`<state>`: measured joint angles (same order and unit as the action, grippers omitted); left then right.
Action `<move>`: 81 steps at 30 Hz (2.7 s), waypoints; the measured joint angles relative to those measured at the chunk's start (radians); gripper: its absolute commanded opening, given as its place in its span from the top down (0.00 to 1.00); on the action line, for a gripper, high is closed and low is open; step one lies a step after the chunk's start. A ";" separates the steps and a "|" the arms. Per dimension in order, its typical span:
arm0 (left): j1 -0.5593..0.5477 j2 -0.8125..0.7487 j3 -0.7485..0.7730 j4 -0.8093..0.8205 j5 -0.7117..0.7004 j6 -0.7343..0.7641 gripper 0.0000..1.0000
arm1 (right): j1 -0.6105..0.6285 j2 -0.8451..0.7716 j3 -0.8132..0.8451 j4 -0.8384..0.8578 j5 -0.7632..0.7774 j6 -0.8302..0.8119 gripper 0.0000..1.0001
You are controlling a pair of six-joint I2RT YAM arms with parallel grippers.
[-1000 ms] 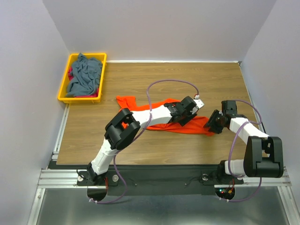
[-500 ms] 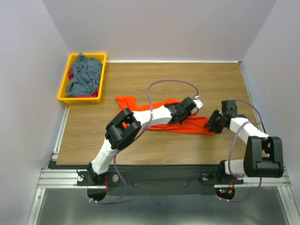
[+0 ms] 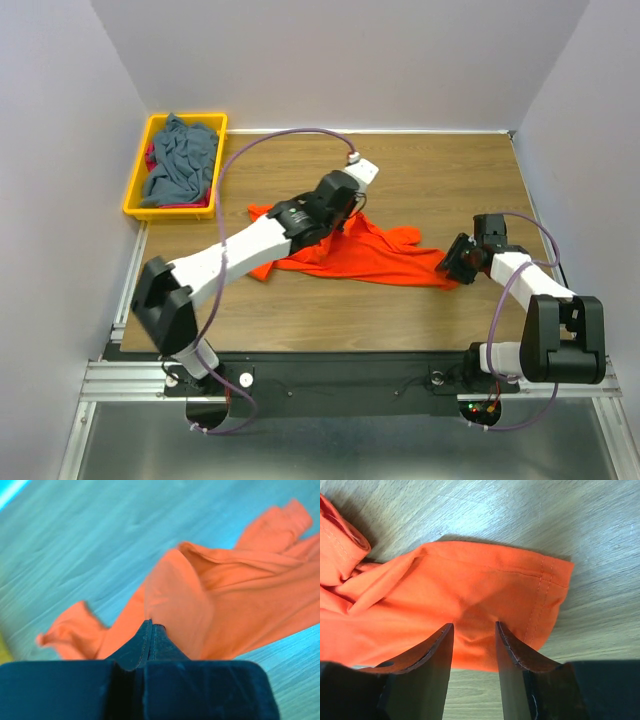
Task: Fold and stack the t-shirts
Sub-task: Flatten the tshirt out
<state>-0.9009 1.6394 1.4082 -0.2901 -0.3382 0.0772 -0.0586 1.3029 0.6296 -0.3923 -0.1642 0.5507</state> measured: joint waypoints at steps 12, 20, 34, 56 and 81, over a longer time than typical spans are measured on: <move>0.232 -0.166 -0.358 0.045 0.021 -0.241 1.00 | 0.000 -0.002 0.000 0.000 -0.001 0.002 0.56; 0.318 -0.146 -0.413 0.136 0.085 -0.306 1.00 | 0.000 -0.048 0.006 0.000 -0.014 -0.024 0.56; 0.513 0.042 -0.336 0.259 0.195 -0.382 0.36 | 0.000 -0.056 0.009 0.000 -0.046 -0.050 0.56; 0.510 -0.019 -0.384 0.216 0.192 -0.536 0.35 | 0.000 -0.082 0.011 0.000 -0.079 -0.049 0.55; 0.545 0.053 -0.361 0.238 0.224 -0.540 0.44 | 0.000 -0.100 0.011 -0.001 -0.080 -0.049 0.55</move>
<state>-0.3557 1.6928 1.0470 -0.0521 -0.1139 -0.4629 -0.0586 1.2034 0.6403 -0.3931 -0.2440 0.5018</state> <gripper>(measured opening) 0.594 0.446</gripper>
